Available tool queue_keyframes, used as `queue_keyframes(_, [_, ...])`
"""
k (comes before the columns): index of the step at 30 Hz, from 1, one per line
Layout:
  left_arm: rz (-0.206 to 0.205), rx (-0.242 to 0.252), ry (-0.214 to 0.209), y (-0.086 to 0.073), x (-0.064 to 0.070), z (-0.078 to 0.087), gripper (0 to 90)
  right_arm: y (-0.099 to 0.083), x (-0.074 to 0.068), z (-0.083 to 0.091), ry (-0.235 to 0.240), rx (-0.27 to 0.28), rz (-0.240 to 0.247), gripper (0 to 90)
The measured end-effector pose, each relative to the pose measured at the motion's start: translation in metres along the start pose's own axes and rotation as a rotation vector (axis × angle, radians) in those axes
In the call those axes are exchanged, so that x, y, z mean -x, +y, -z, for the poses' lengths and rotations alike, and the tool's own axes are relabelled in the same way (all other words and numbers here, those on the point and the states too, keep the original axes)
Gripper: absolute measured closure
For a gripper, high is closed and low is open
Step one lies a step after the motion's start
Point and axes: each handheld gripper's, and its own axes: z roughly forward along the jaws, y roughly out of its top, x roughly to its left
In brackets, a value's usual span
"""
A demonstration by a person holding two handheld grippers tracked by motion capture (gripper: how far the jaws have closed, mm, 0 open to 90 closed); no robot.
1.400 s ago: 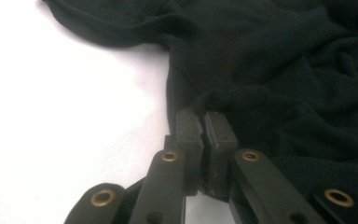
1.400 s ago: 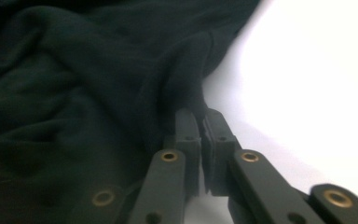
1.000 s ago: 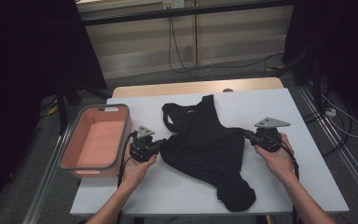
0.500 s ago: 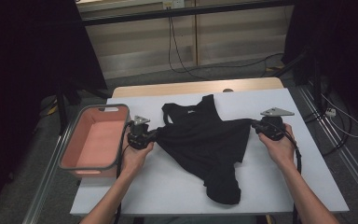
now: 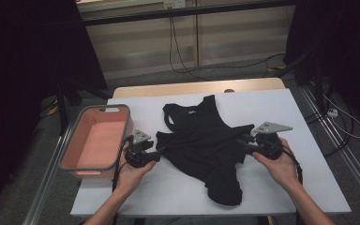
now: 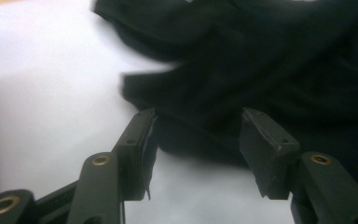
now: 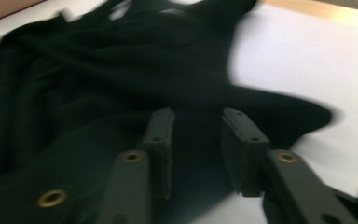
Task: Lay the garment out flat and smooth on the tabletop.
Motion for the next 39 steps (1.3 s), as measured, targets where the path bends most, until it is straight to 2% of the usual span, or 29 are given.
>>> queue_keyframes(3, [-0.018, -0.013, -0.024, -0.003, 0.011, 0.003, 44.3, -0.003, -0.023, 0.004, 0.064, -0.016, 0.056, 71.7])
queue_keyframes(4, [-0.044, -0.017, -0.031, -0.004, 0.017, 0.005, 43.4, -0.003, -0.029, 0.004, 0.075, -0.019, 0.068, 72.1])
queue_keyframes(7, [-0.061, -0.016, -0.05, -0.008, 0.028, 0.006, 42.3, -0.003, -0.051, 0.008, 0.118, -0.026, 0.116, 69.8])
queue_keyframes(9, [-0.063, -0.028, -0.073, -0.011, 0.034, 0.003, 42.2, -0.004, -0.063, 0.008, 0.147, -0.036, 0.142, 66.0])
queue_keyframes(11, [-0.085, -0.038, -0.084, -0.011, 0.04, 0.0, 42.3, -0.007, -0.073, 0.007, 0.161, -0.045, 0.175, 60.3])
queue_keyframes(14, [-0.113, -0.052, -0.111, -0.011, 0.051, -0.006, 42.3, -0.012, -0.081, 0.004, 0.175, -0.065, 0.193, 53.2])
queue_keyframes(16, [-0.128, -0.062, -0.141, -0.01, 0.057, -0.011, 42.8, -0.017, -0.081, 0.002, 0.161, -0.081, 0.209, 49.2])
queue_keyframes(17, [-0.129, -0.07, -0.164, -0.01, 0.059, -0.013, 43.1, -0.021, -0.08, 0.0, 0.134, -0.09, 0.216, 47.5])
queue_keyframes(18, [-0.142, -0.08, -0.17, -0.009, 0.062, -0.017, 43.6, -0.022, -0.078, -0.001, 0.109, -0.097, 0.233, 48.5])
queue_keyframes(20, [-0.178, -0.085, -0.167, -0.007, 0.07, -0.025, 44.0, -0.024, -0.074, -0.002, 0.119, -0.106, 0.234, 55.7])
queue_keyframes(23, [-0.205, -0.085, -0.195, -0.002, 0.081, -0.032, 44.1, -0.026, -0.066, -0.003, 0.115, -0.116, 0.212, 74.9])
queue_keyframes(25, [-0.217, -0.089, -0.218, 0.0, 0.088, -0.037, 43.6, -0.027, -0.064, -0.001, 0.109, -0.11, 0.209, 80.2])
queue_keyframes(27, [-0.237, -0.102, -0.201, -0.001, 0.097, -0.043, 43.7, -0.026, -0.062, 0.002, 0.106, -0.096, 0.203, 81.5])
queue_keyframes(30, [-0.278, -0.107, -0.178, -0.005, 0.104, -0.049, 45.9, -0.024, -0.056, 0.006, 0.097, -0.065, 0.169, 81.6])
queue_keyframes(31, [-0.27, -0.102, -0.179, -0.006, 0.104, -0.049, 47.4, -0.025, -0.052, 0.007, 0.095, -0.061, 0.162, 81.6])
queue_keyframes(32, [-0.274, -0.101, -0.188, -0.006, 0.104, -0.048, 50.2, -0.025, -0.051, 0.007, 0.093, -0.06, 0.155, 81.4])
queue_keyframes(35, [-0.303, -0.087, -0.175, -0.009, 0.108, -0.046, 71.5, -0.026, -0.044, 0.007, 0.094, -0.047, 0.125, 80.4])
queue_keyframes(36, [-0.317, -0.094, -0.178, -0.01, 0.109, -0.044, 78.0, -0.025, -0.043, 0.007, 0.092, -0.045, 0.123, 80.2])
queue_keyframes(37, [-0.317, -0.104, -0.182, -0.01, 0.109, -0.044, 88.4, -0.025, -0.041, 0.007, 0.092, -0.042, 0.12, 80.2])
queue_keyframes(39, [-0.292, -0.118, -0.202, -0.008, 0.105, -0.043, 89.4, -0.025, -0.039, 0.009, 0.086, -0.037, 0.116, 79.9])
